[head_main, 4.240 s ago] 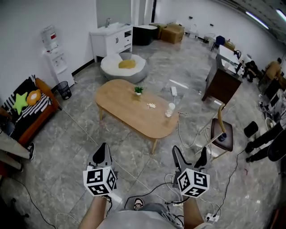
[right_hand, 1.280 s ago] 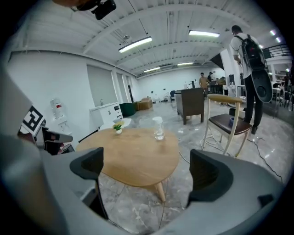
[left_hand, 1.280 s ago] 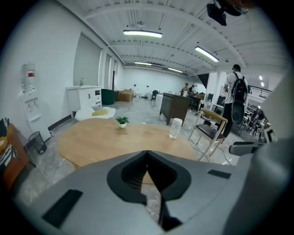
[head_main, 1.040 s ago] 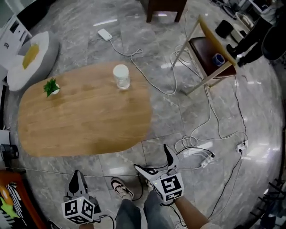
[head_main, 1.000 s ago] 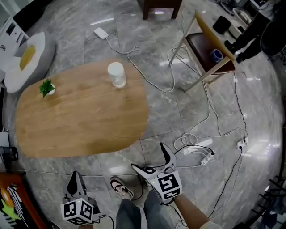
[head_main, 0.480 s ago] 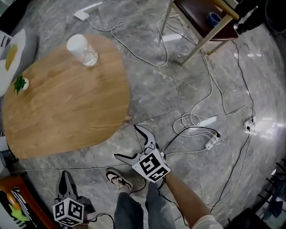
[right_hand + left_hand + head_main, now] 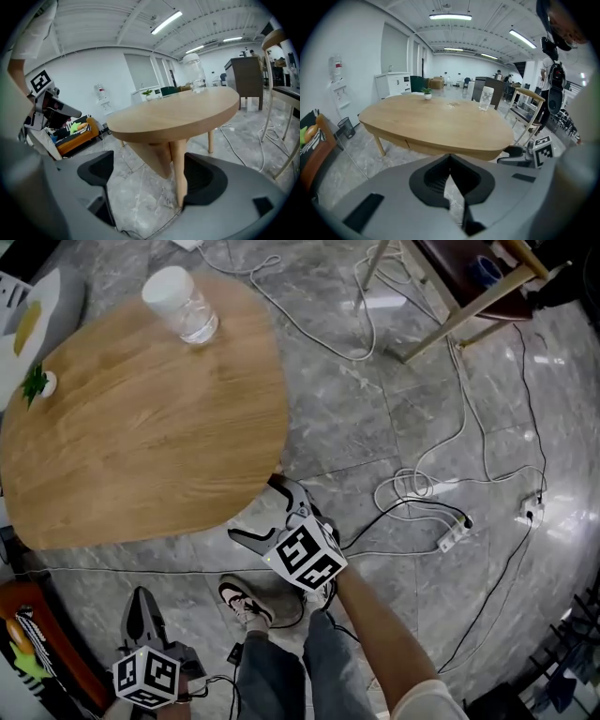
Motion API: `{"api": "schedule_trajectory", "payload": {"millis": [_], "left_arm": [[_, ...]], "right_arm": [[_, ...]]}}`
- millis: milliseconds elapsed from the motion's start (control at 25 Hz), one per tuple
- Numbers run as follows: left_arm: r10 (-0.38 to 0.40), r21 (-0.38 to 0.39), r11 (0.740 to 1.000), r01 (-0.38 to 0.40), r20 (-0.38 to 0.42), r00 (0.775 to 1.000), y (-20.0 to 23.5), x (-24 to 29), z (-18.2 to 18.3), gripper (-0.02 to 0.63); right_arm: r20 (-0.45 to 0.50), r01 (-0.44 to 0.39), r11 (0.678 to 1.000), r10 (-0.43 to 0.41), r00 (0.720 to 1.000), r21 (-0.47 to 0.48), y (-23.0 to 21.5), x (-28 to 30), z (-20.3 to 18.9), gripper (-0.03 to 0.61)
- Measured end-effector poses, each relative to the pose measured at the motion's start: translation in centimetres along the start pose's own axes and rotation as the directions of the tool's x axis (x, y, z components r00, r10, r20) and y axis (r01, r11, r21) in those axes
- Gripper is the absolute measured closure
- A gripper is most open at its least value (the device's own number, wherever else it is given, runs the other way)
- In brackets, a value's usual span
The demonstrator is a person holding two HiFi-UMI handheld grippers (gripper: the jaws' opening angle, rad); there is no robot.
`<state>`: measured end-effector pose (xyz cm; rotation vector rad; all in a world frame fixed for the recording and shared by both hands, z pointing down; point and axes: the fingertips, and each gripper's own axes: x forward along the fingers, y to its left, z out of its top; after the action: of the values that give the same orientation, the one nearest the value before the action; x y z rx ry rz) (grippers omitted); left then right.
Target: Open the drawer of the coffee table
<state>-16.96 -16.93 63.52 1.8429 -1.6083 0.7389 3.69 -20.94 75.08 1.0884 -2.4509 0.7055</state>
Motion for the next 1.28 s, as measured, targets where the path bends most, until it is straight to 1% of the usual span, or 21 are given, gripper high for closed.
{"api": "schedule_trajectory", "payload": {"millis": [160,320,400,480,560,760,1000,1280], "left_arm": [[0.017,-0.013,1.000,-0.017,-0.005,1.000,0.6,0.5,-0.2,0.621],[0.012,-0.013,1.000,-0.012,-0.003,1.000,0.7,1.1,-0.2,0.621],[0.010,-0.016,1.000,-0.010,-0.007,1.000,0.7,1.3,-0.3,0.621],[0.010,-0.024,1.000,-0.010,-0.012,1.000,0.8,1.4,-0.5,0.621],[0.009,-0.030,1.000,-0.010,-0.016,1.000,1.0,1.5,-0.7,0.621],[0.006,-0.029,1.000,-0.007,-0.016,1.000,1.4,1.7,-0.9,0.621],[0.001,-0.031,1.000,-0.001,-0.014,1.000,1.5,2.0,-1.0,0.621],[-0.003,-0.049,0.999,0.002,-0.016,1.000,1.3,2.3,-1.3,0.621]], "right_arm": [[-0.009,-0.033,0.999,0.032,0.999,-0.014,0.4,1.2,-0.1,0.126],[-0.019,-0.030,0.999,0.029,0.999,-0.017,0.6,2.1,-0.6,0.172],[-0.017,-0.012,1.000,0.012,1.000,-0.015,0.4,2.4,-0.6,0.220],[-0.012,0.010,1.000,-0.010,1.000,-0.009,-0.1,2.5,-0.5,0.248],[-0.011,0.031,0.999,-0.031,0.999,-0.009,-0.6,2.5,-0.4,0.294],[-0.016,0.068,0.997,-0.068,0.998,-0.030,-1.5,2.6,-0.3,0.385],[-0.026,0.053,0.995,-0.056,0.998,-0.082,-1.6,2.4,-0.6,0.390],[-0.075,0.001,0.978,-0.017,0.997,-0.207,-1.5,2.5,-0.6,0.432]]}}
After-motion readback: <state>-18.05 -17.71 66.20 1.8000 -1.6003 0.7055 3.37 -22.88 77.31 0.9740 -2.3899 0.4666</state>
